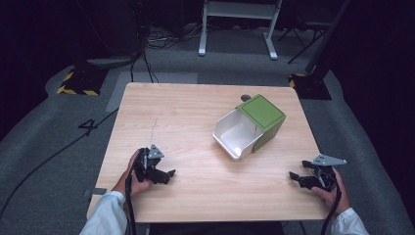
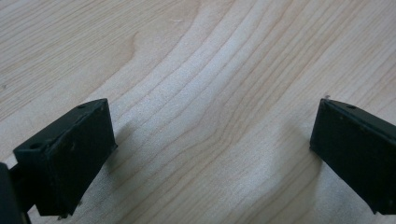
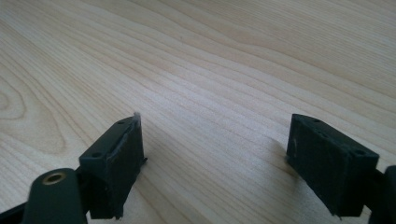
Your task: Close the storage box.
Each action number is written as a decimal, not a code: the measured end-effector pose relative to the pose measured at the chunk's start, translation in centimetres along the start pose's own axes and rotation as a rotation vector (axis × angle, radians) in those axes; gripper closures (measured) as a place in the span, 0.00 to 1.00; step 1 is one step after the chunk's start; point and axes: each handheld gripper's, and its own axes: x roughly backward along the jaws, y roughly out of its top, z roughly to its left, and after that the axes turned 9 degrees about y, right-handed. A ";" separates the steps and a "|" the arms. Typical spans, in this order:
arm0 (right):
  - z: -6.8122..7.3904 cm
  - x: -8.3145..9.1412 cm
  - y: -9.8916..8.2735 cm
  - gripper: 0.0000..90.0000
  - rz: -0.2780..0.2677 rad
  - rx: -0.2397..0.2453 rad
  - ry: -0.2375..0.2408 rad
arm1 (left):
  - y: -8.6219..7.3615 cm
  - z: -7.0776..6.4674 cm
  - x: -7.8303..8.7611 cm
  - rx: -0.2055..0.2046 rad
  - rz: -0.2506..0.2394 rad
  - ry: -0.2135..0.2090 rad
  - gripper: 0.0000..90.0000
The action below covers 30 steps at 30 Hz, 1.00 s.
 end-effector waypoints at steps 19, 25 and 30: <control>2.9 3.2 6.3 0.27 -0.125 0.079 0.062 | -0.1 0.1 0.0 -0.011 -0.004 -0.016 0.00; 4.6 3.1 9.3 0.27 -0.139 0.136 0.075 | -0.1 0.2 0.1 -0.018 0.000 -0.016 0.00; 6.1 2.4 11.5 0.29 -0.143 0.177 0.105 | -0.2 0.2 0.1 -0.013 -0.005 -0.015 0.00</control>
